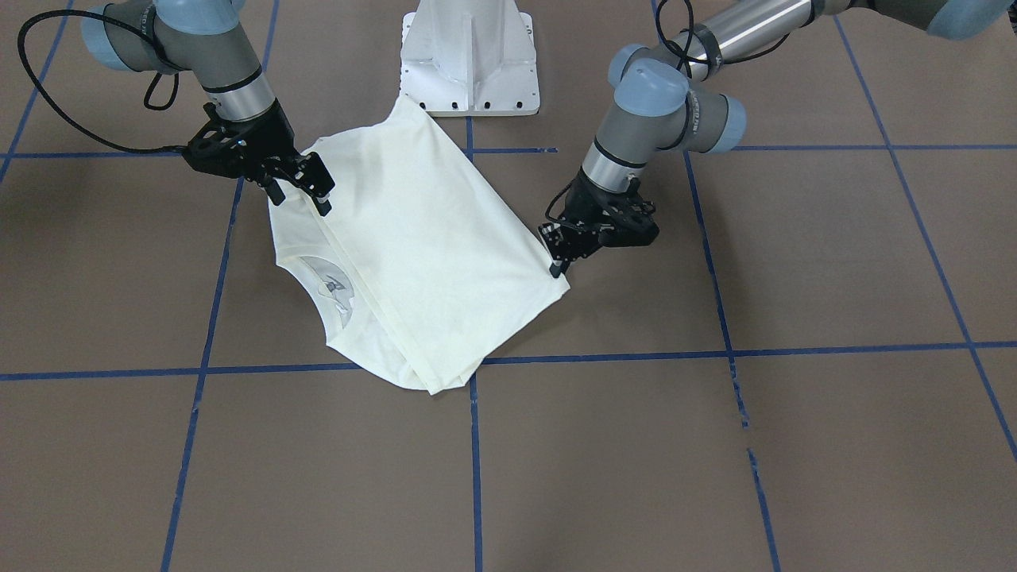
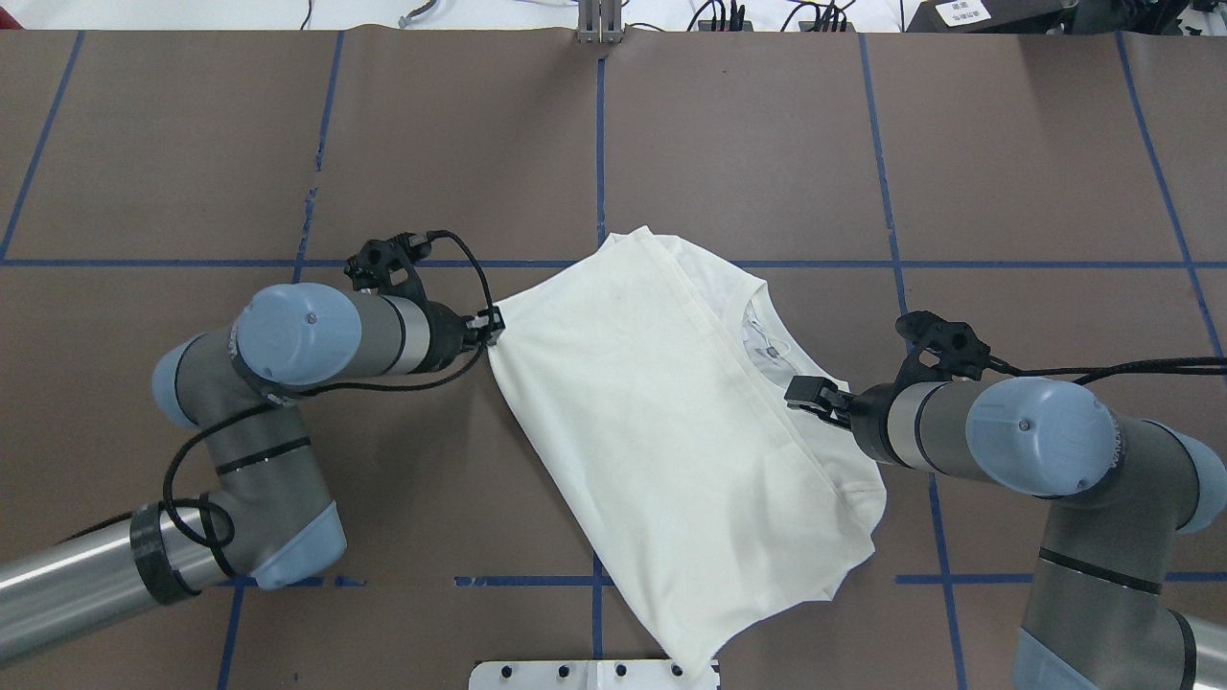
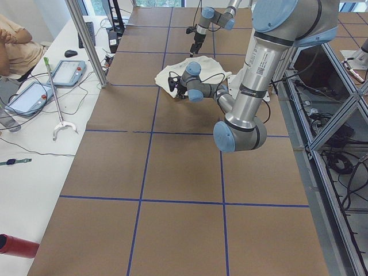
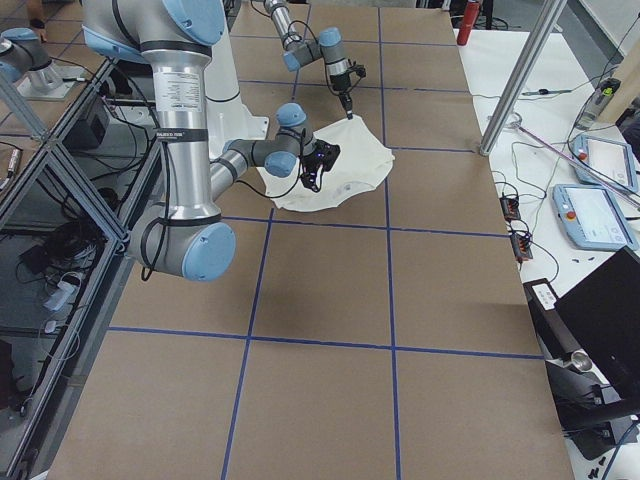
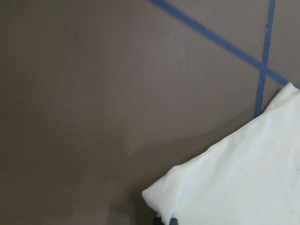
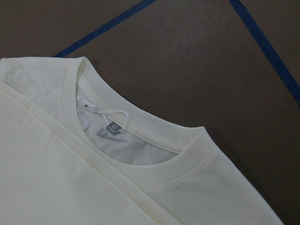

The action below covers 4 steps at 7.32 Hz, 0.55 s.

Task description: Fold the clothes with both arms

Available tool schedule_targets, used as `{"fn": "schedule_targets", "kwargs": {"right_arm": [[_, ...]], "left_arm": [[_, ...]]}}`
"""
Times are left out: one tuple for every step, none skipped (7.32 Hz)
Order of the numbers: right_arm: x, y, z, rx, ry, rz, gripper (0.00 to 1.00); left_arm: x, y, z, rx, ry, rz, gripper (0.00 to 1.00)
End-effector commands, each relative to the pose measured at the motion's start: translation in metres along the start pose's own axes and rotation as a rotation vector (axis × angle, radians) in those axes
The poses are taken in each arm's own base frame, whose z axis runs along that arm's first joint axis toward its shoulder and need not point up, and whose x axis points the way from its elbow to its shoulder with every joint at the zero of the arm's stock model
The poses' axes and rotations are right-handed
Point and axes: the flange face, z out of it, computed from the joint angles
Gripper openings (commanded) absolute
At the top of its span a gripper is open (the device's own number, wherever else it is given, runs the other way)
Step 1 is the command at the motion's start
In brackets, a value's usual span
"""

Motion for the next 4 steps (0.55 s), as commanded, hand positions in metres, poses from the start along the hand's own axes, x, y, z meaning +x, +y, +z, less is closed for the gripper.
{"fn": "schedule_targets", "kwargs": {"right_arm": [[-0.004, 0.001, 0.007, 0.003, 0.002, -0.002, 1.00], [-0.017, 0.003, 0.004, 0.009, -0.023, 0.001, 1.00], [-0.034, 0.005, 0.005, 0.009, -0.046, 0.009, 1.00], [-0.050, 0.007, 0.006, 0.012, -0.067, 0.010, 1.00]], "left_arm": [[-0.006, -0.089, 0.018, 0.112, 0.015, -0.020, 0.00], [0.018, -0.128, 0.068, 0.144, 0.017, -0.032, 0.00], [0.044, -0.172, 0.097, 0.182, 0.040, -0.044, 0.00], [0.048, -0.188, 0.091, 0.198, 0.049, -0.050, 0.00]]}}
